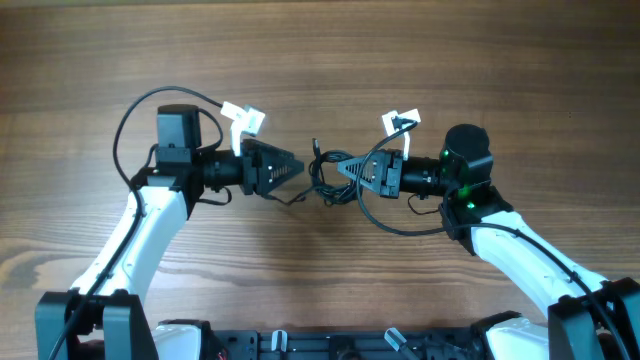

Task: Untangle cables

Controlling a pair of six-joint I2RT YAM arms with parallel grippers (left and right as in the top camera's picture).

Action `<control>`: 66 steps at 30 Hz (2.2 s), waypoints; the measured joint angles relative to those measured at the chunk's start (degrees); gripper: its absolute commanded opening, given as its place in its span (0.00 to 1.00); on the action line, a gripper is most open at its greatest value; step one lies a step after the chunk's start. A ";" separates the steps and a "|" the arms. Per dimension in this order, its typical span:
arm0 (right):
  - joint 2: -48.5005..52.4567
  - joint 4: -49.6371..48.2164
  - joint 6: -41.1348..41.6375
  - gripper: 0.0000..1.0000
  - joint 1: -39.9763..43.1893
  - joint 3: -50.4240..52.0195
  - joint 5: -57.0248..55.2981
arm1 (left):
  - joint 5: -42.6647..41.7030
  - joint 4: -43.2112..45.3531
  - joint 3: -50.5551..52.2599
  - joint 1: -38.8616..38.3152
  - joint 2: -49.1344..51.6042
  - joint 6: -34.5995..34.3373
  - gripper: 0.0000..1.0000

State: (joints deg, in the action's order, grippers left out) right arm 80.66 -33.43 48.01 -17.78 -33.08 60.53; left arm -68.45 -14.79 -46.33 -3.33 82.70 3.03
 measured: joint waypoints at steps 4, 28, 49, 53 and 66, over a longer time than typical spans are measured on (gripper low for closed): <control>0.00 -0.07 0.81 0.04 0.00 0.00 1.22 | -0.48 -0.04 0.00 -2.27 0.00 1.75 0.46; 0.00 -3.52 2.97 0.30 0.00 0.00 4.35 | -0.63 -0.15 0.02 -6.05 0.31 3.80 0.04; 0.00 6.43 6.05 0.45 -10.56 -0.07 -23.56 | 25.20 7.56 0.24 1.46 0.57 -41.09 0.04; 0.00 6.43 6.16 0.36 -17.59 -0.07 -38.49 | 26.23 7.54 0.24 -0.61 0.59 -43.06 0.04; 0.00 6.43 6.16 0.24 -19.06 -0.07 -52.68 | 26.47 7.63 0.24 -5.31 0.63 -45.64 0.04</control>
State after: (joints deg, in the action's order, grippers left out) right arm 80.66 -27.00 54.17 -36.84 -33.15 7.86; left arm -41.98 -7.16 -46.09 -8.64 83.33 -42.61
